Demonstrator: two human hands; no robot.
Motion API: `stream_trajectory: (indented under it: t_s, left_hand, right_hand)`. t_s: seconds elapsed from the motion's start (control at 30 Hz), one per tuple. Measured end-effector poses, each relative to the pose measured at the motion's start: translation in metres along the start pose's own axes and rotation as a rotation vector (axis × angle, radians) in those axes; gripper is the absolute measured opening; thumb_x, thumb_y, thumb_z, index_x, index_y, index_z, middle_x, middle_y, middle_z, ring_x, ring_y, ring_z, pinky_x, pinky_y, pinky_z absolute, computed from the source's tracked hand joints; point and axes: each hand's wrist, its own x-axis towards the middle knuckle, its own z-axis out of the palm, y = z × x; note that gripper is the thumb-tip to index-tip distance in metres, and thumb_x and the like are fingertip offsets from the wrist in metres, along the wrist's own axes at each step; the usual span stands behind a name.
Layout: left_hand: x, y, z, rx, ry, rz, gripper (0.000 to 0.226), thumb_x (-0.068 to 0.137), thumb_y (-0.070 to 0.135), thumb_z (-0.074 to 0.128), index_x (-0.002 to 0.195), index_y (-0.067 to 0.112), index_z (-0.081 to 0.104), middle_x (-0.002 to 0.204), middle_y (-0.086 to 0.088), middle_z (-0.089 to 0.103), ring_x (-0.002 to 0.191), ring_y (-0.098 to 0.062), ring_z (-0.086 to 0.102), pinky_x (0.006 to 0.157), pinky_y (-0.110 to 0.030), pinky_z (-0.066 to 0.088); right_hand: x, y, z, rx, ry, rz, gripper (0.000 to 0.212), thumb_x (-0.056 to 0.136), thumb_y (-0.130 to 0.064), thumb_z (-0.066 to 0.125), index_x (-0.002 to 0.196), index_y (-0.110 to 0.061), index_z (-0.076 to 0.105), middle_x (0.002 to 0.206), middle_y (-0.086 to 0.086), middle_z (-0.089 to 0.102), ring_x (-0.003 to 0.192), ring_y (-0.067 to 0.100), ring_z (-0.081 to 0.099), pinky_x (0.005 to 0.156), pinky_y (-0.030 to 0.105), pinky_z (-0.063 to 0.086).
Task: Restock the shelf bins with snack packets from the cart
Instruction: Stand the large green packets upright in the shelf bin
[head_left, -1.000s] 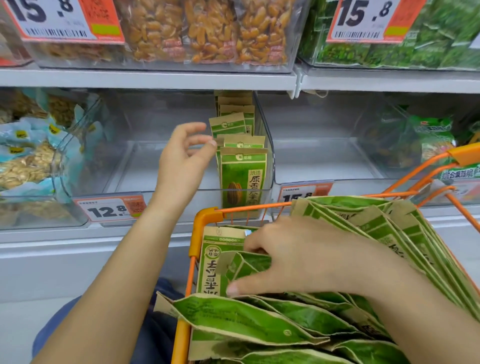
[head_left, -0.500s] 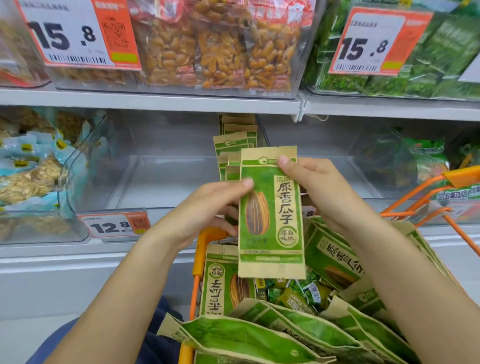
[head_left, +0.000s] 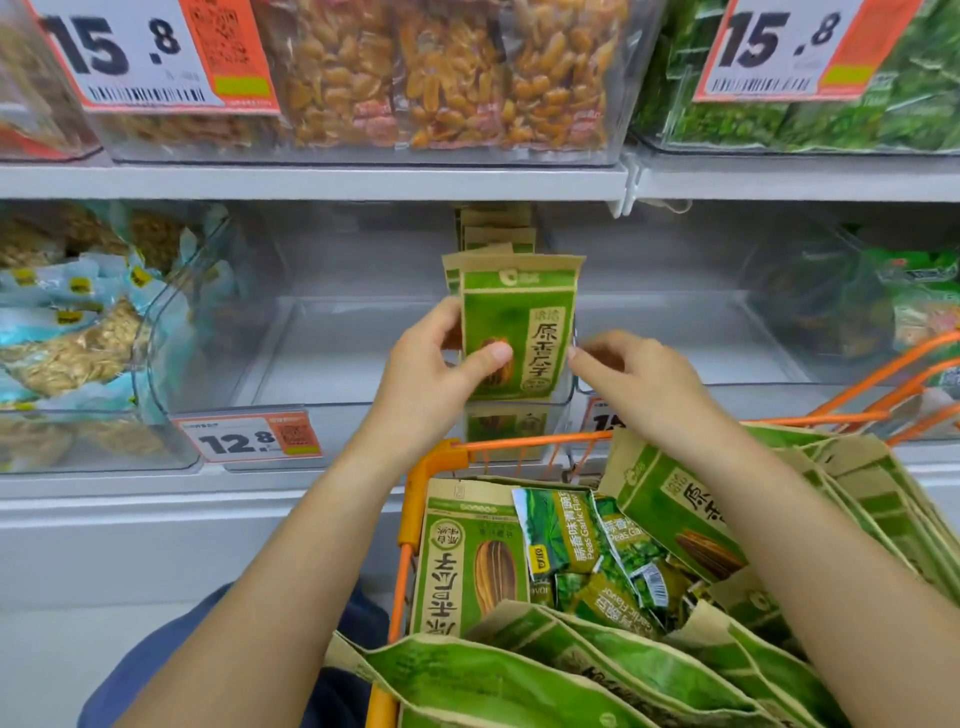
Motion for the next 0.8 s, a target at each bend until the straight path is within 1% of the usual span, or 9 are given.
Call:
stream_trajectory:
  t_s: [0.13, 0.3, 0.37, 0.47, 0.53, 0.63, 0.67, 0.73, 0.8]
  left_hand:
    - [-0.002, -0.002, 0.005, 0.459, -0.003, -0.047, 0.029, 0.082, 0.028, 0.073, 0.105, 0.029, 0.057, 0.102, 0.006, 0.059, 0.088, -0.008, 0.053, 0.07, -0.016, 0.039]
    - [0.0, 0.005, -0.001, 0.313, 0.135, 0.071, 0.02, 0.078, 0.034, 0.074, 0.09, 0.024, 0.061, 0.093, 0.006, 0.06, 0.084, -0.005, 0.054, 0.068, -0.011, 0.038]
    - [0.002, 0.002, -0.003, 0.427, 0.149, 0.006, 0.018, 0.078, 0.028, 0.077, 0.082, 0.021, 0.061, 0.09, 0.004, 0.057, 0.081, -0.007, 0.052, 0.066, -0.009, 0.035]
    - [0.004, -0.004, 0.002, 0.532, 0.115, -0.088, 0.025, 0.076, 0.028, 0.079, 0.07, 0.028, 0.055, 0.08, 0.008, 0.051, 0.079, -0.012, 0.05, 0.066, -0.023, 0.032]
    - [0.003, -0.004, 0.004, 0.533, 0.074, -0.123, 0.025, 0.075, 0.031, 0.08, 0.069, 0.029, 0.056, 0.081, 0.011, 0.051, 0.081, -0.012, 0.052, 0.066, -0.025, 0.034]
    - [0.006, 0.007, -0.008, 0.119, 0.071, -0.25, 0.035, 0.075, 0.047, 0.076, 0.095, 0.022, 0.061, 0.104, 0.01, 0.059, 0.1, -0.005, 0.056, 0.082, -0.019, 0.044]
    - [0.013, 0.01, -0.013, -0.07, 0.131, -0.297, 0.04, 0.08, 0.053, 0.069, 0.104, 0.022, 0.058, 0.112, 0.01, 0.058, 0.108, -0.005, 0.056, 0.091, -0.024, 0.047]
    - [0.038, 0.009, -0.021, -0.233, 0.226, -0.424, 0.045, 0.093, 0.054, 0.051, 0.126, 0.023, 0.049, 0.134, 0.004, 0.049, 0.124, -0.017, 0.049, 0.101, -0.036, 0.045]
    - [0.063, 0.0, -0.019, -0.292, 0.244, -0.599, 0.063, 0.096, 0.058, 0.042, 0.147, 0.022, 0.033, 0.152, -0.005, 0.033, 0.134, -0.03, 0.039, 0.107, -0.045, 0.039]
  right_hand:
    - [0.003, 0.003, 0.003, -0.041, 0.002, -0.004, 0.033, 0.097, -0.043, 0.045, 0.118, -0.025, 0.062, 0.099, -0.007, 0.065, 0.097, 0.019, 0.058, 0.071, 0.029, 0.038]
    - [0.002, 0.005, 0.006, 0.018, 0.041, -0.043, 0.035, 0.098, -0.043, 0.042, 0.124, -0.025, 0.057, 0.109, -0.007, 0.064, 0.1, 0.015, 0.057, 0.078, 0.031, 0.043]
    - [0.001, 0.004, 0.007, 0.113, 0.078, -0.055, 0.039, 0.097, -0.048, 0.041, 0.128, -0.028, 0.053, 0.113, -0.009, 0.061, 0.106, 0.013, 0.057, 0.084, 0.031, 0.044]
    - [-0.002, 0.003, 0.008, 0.205, 0.084, -0.15, 0.052, 0.093, -0.059, 0.039, 0.14, -0.037, 0.04, 0.135, -0.008, 0.053, 0.124, 0.011, 0.048, 0.096, 0.036, 0.043]
    - [-0.003, 0.003, 0.009, 0.186, 0.057, -0.2, 0.054, 0.091, -0.06, 0.042, 0.142, -0.042, 0.036, 0.142, -0.01, 0.045, 0.129, 0.009, 0.042, 0.099, 0.035, 0.041]
    - [0.0, 0.005, 0.013, 0.05, -0.025, -0.191, 0.053, 0.09, -0.052, 0.052, 0.14, -0.035, 0.043, 0.144, -0.005, 0.04, 0.126, 0.015, 0.044, 0.101, 0.04, 0.044]
    - [0.001, 0.006, 0.013, 0.026, -0.042, -0.177, 0.053, 0.09, -0.05, 0.053, 0.14, -0.031, 0.045, 0.144, -0.003, 0.039, 0.125, 0.017, 0.045, 0.101, 0.041, 0.044]
    - [0.002, 0.005, 0.013, 0.013, -0.048, -0.165, 0.052, 0.091, -0.047, 0.056, 0.138, -0.026, 0.047, 0.142, -0.002, 0.042, 0.121, 0.017, 0.047, 0.1, 0.04, 0.045]
    - [0.003, 0.005, 0.013, 0.0, -0.054, -0.162, 0.049, 0.09, -0.045, 0.058, 0.134, -0.024, 0.05, 0.139, -0.003, 0.044, 0.119, 0.018, 0.049, 0.098, 0.039, 0.046]
